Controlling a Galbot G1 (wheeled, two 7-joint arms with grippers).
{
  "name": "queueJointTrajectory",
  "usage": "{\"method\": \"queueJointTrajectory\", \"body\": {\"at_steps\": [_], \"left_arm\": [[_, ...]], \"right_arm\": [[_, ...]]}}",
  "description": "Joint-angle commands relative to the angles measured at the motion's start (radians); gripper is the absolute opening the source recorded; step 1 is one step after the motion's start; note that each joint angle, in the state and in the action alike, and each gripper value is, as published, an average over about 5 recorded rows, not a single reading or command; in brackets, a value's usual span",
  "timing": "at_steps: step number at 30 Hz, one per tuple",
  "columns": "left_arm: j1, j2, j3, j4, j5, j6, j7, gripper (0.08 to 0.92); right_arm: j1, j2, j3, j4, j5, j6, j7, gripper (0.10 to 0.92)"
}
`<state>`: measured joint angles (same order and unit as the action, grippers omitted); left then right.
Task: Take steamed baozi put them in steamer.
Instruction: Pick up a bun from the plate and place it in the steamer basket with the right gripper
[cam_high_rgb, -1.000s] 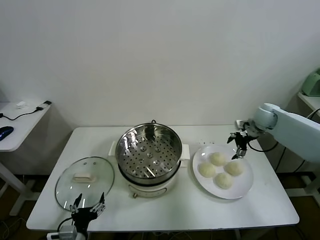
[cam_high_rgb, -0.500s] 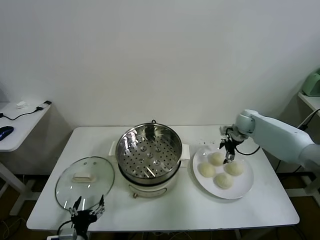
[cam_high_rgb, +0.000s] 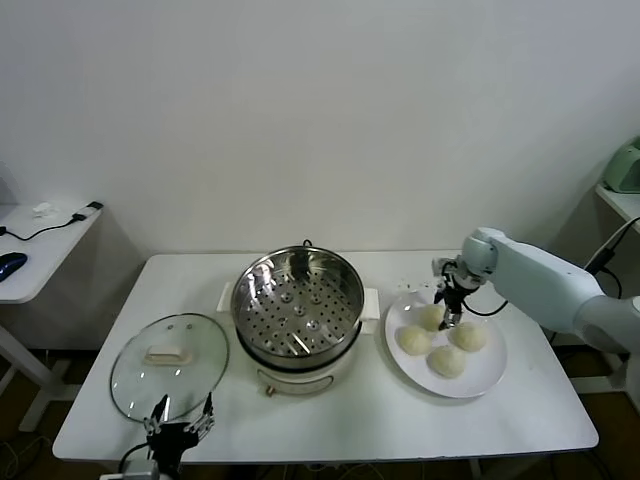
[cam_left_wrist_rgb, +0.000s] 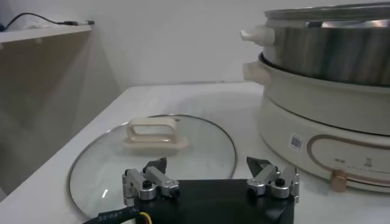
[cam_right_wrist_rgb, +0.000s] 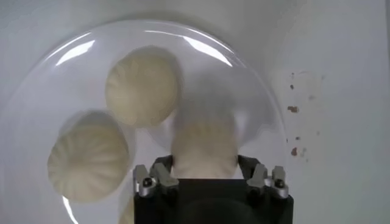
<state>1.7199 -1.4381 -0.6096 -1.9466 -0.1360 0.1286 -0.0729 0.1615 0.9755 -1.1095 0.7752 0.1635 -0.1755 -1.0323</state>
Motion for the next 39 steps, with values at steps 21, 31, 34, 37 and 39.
{"method": "queueJointTrajectory", "body": {"at_steps": [21,31,34,37,39], "left_arm": [[0.027,0.006,0.013,-0.046,0.029,-0.016,0.002,0.823],[0.025,0.008,0.015,-0.047,0.031,-0.017,0.003,0.823],[0.026,0.008,0.015,-0.047,0.031,-0.019,0.003,0.823],[0.030,0.008,0.015,-0.046,0.031,-0.022,0.003,0.823],[0.030,0.008,0.017,-0.045,0.034,-0.024,0.002,0.823]], "right_arm": [[0.834,0.202,-0.411,0.398,0.349,0.341,-0.098,0.636],[0.666,0.446,-0.397,0.380,0.117,0.719,-0.099,0.636],[0.570,0.468,-0.375,0.293,-0.008,0.793,-0.095,0.636],[0.467,0.501,-0.327,0.151,-0.123,0.871,-0.082,0.636],[0.418,0.522,-0.300,0.074,-0.185,0.904,-0.074,0.636]]}}
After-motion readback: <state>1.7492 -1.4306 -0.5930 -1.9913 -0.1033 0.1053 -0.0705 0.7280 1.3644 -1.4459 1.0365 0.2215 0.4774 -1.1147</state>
